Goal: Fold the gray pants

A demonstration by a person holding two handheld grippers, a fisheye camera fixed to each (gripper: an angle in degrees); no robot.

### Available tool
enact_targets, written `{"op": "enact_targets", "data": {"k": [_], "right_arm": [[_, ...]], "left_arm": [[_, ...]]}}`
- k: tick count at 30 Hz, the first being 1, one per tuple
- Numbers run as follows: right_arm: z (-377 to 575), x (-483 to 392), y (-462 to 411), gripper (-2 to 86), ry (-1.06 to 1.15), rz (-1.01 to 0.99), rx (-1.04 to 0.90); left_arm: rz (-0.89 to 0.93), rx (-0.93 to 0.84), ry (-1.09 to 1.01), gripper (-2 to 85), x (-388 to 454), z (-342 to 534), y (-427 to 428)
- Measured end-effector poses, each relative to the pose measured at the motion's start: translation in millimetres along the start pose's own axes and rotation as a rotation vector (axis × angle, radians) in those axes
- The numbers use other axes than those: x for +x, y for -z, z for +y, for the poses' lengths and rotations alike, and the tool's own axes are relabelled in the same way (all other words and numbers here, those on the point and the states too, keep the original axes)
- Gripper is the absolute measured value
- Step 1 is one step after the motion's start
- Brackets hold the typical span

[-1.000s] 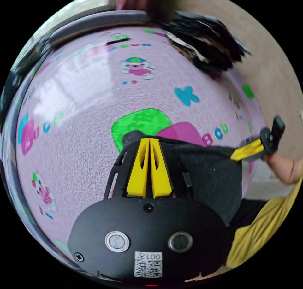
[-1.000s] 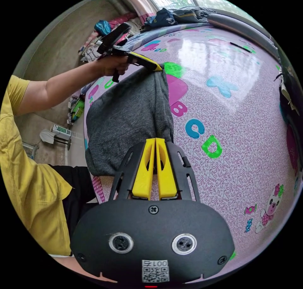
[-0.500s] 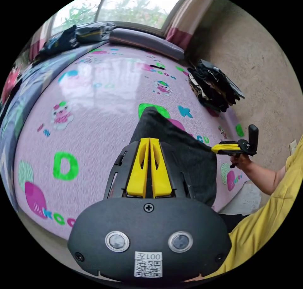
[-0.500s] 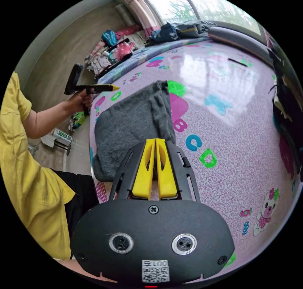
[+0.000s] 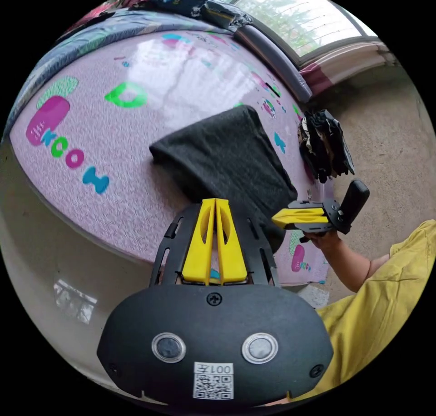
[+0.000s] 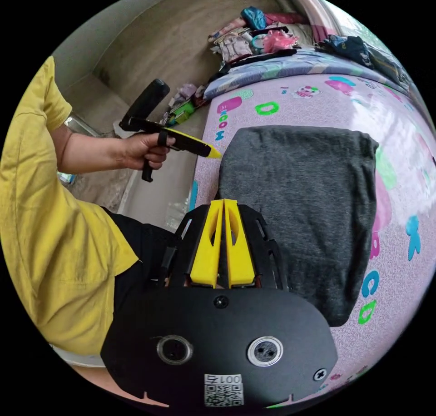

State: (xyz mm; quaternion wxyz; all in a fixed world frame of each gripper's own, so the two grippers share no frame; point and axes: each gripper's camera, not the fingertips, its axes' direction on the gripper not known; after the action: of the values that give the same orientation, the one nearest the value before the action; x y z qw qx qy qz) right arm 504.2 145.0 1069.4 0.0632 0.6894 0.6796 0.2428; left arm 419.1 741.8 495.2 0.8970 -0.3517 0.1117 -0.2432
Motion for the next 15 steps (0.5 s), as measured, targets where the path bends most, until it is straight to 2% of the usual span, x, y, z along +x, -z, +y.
{"op": "enact_targets", "data": {"k": [4, 7, 15], "right_arm": [[-10.3, -7.1, -15.0, 0.6, 0.026, -0.047, -0.039], [-19.4, -16.4, -31.2, 0.6, 0.06, -0.002, -0.11], [-31.9, -22.5, -56.9, 0.6, 0.028, 0.154, -0.206]], "left_arm": [[0.047, -0.047, 0.017, -1.3, -7.0, 10.4, -21.9], [0.13, -0.107, 0.024, -1.4, -9.4, 9.9, -39.0], [0.154, -0.147, 0.031, -1.3, -25.0, 11.3, -46.1]]}}
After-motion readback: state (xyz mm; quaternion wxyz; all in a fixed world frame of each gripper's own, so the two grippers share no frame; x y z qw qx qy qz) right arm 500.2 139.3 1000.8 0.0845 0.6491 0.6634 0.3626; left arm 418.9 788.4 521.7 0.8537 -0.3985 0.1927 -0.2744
